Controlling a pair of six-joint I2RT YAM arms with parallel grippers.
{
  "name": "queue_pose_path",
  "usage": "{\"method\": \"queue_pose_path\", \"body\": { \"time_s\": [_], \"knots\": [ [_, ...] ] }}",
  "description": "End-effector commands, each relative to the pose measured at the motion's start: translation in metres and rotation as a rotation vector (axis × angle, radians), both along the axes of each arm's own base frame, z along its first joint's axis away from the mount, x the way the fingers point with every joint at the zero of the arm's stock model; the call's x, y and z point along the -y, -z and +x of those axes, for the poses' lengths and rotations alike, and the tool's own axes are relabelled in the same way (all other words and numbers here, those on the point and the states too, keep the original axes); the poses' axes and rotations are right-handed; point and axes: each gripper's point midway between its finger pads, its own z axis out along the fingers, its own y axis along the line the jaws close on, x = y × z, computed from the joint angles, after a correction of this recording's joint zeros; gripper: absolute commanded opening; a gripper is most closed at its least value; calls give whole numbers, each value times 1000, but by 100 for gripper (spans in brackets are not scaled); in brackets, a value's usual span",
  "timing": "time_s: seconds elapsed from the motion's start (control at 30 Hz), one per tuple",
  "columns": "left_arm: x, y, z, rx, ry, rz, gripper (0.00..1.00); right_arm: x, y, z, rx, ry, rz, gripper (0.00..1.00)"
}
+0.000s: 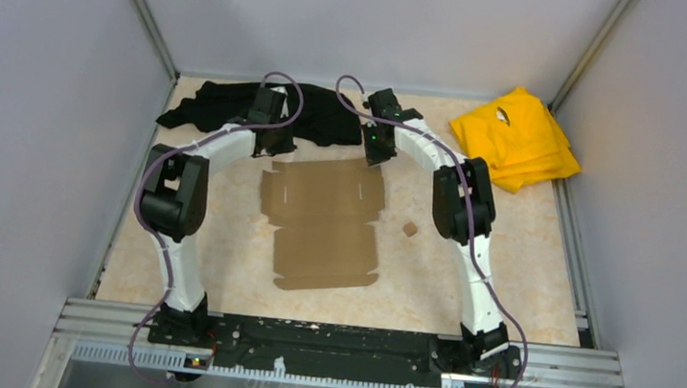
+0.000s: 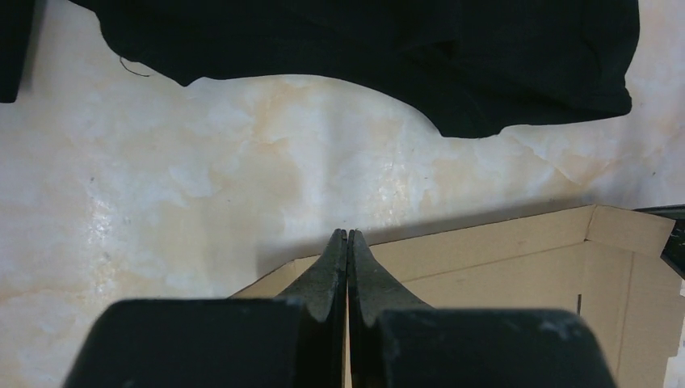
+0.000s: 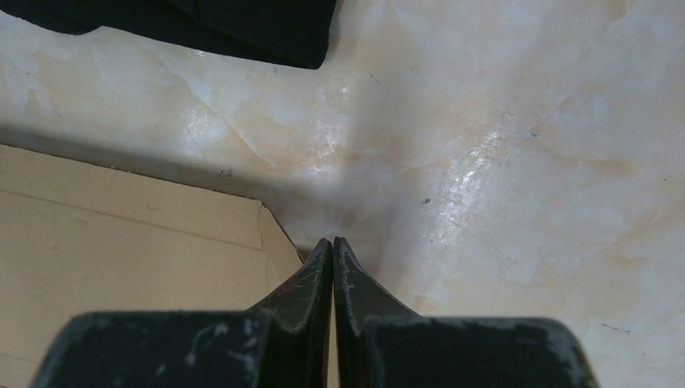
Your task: Fold the paper box
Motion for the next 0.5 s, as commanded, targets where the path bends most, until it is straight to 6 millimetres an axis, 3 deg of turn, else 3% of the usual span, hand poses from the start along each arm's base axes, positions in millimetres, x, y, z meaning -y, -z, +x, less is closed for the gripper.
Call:
{"method": "queue_pose_path", "body": {
  "time_s": [0.0, 0.1, 0.23, 0.4, 0.47],
  "knots": [
    [6, 1, 4, 0, 4, 12, 0, -16, -34, 9, 74, -23, 50, 0],
    [-2, -4, 3, 10, -17, 46, 0, -16, -36, 9, 77, -20, 47, 0],
    [-42, -11, 3, -4, -112, 103, 0, -13, -37, 10, 82, -20, 33, 0],
    [-77, -11, -10, -25, -193, 107, 16, -11, -35, 10, 84, -19, 24, 0],
    [-84, -5, -17, -47, -216, 107, 17, -11, -35, 10, 84, -18, 22, 0]
  ]
}}
